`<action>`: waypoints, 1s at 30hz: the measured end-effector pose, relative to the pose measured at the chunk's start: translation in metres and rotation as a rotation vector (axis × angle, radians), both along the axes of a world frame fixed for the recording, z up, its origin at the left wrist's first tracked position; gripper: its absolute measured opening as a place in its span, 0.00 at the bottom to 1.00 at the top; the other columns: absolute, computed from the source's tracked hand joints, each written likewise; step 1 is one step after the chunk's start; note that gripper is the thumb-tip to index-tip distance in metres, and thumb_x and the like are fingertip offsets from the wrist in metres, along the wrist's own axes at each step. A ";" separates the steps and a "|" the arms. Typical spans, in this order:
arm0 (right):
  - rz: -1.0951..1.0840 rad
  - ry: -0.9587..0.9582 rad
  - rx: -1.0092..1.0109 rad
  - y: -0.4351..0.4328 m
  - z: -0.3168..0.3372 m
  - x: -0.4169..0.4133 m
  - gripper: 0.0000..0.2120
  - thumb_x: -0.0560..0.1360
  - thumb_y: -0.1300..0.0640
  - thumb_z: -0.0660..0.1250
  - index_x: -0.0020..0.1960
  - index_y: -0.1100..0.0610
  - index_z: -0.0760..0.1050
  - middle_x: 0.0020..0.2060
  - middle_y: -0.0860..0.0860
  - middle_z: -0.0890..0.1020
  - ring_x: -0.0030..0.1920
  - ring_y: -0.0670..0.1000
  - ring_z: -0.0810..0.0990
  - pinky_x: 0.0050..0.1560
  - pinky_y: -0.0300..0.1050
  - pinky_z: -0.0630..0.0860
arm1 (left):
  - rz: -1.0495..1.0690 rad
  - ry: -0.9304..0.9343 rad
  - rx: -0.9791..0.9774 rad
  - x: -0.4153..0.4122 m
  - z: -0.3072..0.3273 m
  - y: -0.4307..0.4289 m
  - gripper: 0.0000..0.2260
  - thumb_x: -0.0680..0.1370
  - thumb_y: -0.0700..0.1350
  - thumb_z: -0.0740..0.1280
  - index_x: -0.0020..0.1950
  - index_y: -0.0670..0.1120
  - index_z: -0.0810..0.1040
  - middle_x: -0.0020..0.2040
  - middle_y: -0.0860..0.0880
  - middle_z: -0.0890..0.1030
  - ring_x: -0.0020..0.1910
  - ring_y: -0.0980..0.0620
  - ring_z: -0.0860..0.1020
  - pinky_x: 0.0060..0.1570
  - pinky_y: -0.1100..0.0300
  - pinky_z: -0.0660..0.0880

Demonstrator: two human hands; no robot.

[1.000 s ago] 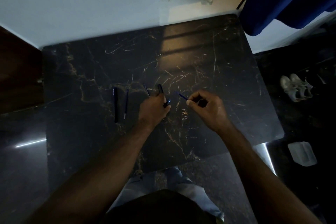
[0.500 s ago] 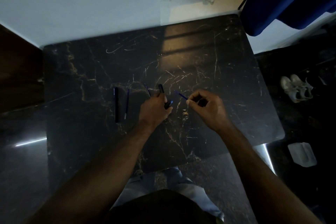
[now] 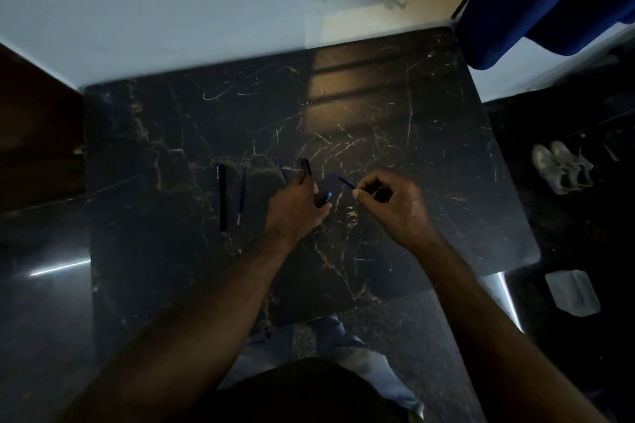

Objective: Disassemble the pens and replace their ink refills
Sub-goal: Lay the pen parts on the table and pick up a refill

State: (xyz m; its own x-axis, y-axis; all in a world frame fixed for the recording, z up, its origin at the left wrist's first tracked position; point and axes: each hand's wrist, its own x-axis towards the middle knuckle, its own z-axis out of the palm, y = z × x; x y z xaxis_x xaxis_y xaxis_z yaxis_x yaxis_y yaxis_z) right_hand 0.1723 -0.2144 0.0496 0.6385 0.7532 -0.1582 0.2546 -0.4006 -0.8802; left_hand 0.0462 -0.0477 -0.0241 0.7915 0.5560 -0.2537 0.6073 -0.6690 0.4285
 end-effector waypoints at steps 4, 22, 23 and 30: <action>-0.009 0.004 -0.003 0.000 -0.002 0.000 0.06 0.78 0.57 0.74 0.46 0.47 0.80 0.40 0.45 0.83 0.40 0.43 0.82 0.42 0.34 0.78 | -0.003 -0.004 0.024 0.000 -0.002 -0.001 0.17 0.78 0.58 0.76 0.59 0.49 0.80 0.57 0.49 0.83 0.51 0.49 0.84 0.44 0.56 0.77; -0.029 0.045 -0.015 -0.003 0.002 -0.001 0.04 0.75 0.48 0.71 0.45 0.48 0.80 0.40 0.48 0.84 0.40 0.49 0.83 0.43 0.46 0.82 | -0.039 -0.038 0.147 -0.001 -0.010 0.015 0.07 0.80 0.52 0.73 0.54 0.51 0.82 0.57 0.51 0.84 0.48 0.48 0.85 0.39 0.58 0.73; -0.028 0.047 -0.019 -0.003 0.003 -0.001 0.04 0.75 0.48 0.71 0.46 0.48 0.80 0.40 0.48 0.84 0.41 0.49 0.83 0.43 0.47 0.82 | -0.039 -0.042 0.142 -0.002 -0.011 0.015 0.07 0.80 0.52 0.73 0.55 0.51 0.82 0.58 0.51 0.84 0.49 0.48 0.85 0.39 0.58 0.73; -0.036 0.048 -0.030 -0.007 0.004 0.001 0.02 0.74 0.48 0.71 0.45 0.44 0.80 0.40 0.47 0.84 0.41 0.49 0.83 0.42 0.44 0.82 | -0.025 -0.061 0.132 -0.002 -0.013 0.014 0.09 0.80 0.53 0.74 0.56 0.51 0.83 0.60 0.52 0.83 0.49 0.50 0.85 0.40 0.59 0.71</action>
